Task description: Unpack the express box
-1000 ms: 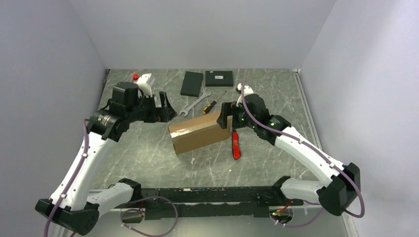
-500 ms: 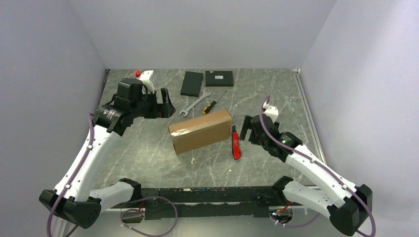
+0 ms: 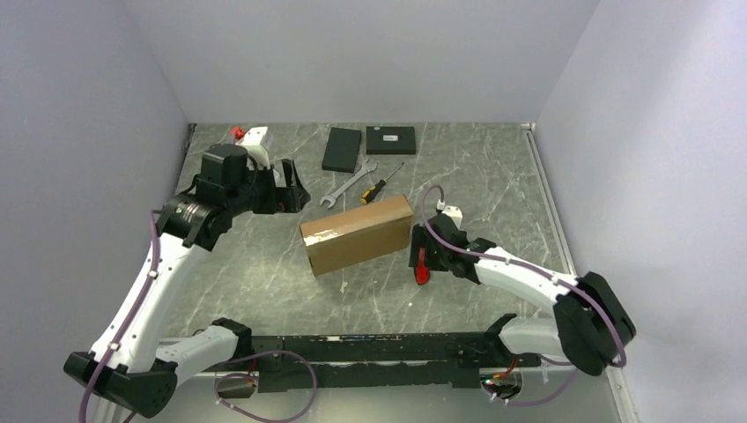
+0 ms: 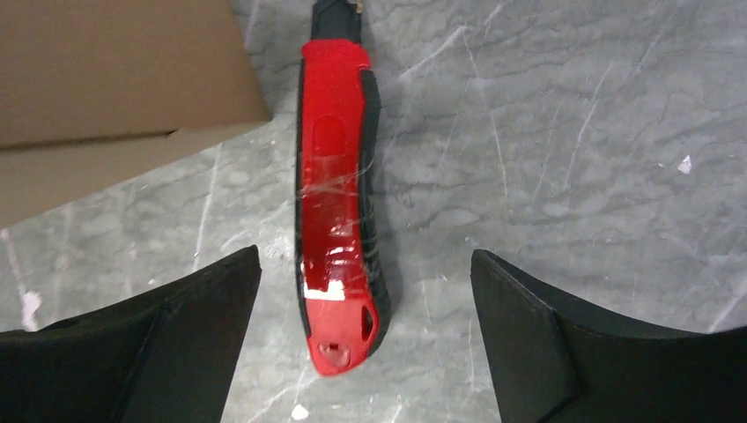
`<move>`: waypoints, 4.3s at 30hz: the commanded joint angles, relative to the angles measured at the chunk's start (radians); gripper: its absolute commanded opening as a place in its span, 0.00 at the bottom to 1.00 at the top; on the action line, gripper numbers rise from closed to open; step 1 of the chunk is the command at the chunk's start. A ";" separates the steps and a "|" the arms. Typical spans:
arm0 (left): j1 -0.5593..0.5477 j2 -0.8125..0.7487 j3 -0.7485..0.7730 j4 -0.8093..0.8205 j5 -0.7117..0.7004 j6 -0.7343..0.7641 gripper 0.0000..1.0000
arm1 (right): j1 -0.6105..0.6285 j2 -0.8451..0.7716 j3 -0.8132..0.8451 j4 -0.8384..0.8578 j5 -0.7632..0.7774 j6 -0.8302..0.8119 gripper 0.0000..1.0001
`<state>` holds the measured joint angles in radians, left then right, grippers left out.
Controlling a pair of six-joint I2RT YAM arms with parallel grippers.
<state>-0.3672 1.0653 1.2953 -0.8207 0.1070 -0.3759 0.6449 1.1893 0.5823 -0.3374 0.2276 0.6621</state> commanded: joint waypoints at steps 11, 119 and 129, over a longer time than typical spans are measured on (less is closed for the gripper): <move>-0.003 -0.062 -0.011 -0.005 -0.032 0.020 1.00 | 0.061 0.197 0.027 0.127 0.179 0.028 0.60; 0.059 0.102 -0.400 0.966 0.608 -1.247 0.00 | 0.560 -0.091 0.142 0.969 0.248 -0.848 1.00; 0.060 0.034 -0.436 1.004 0.616 -1.352 0.00 | 0.610 0.202 0.159 1.575 0.423 -1.137 0.91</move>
<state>-0.3088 1.1660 0.8547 0.1158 0.7021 -1.6650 1.2564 1.3685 0.6968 0.9367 0.5537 -0.3393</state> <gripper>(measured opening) 0.377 0.939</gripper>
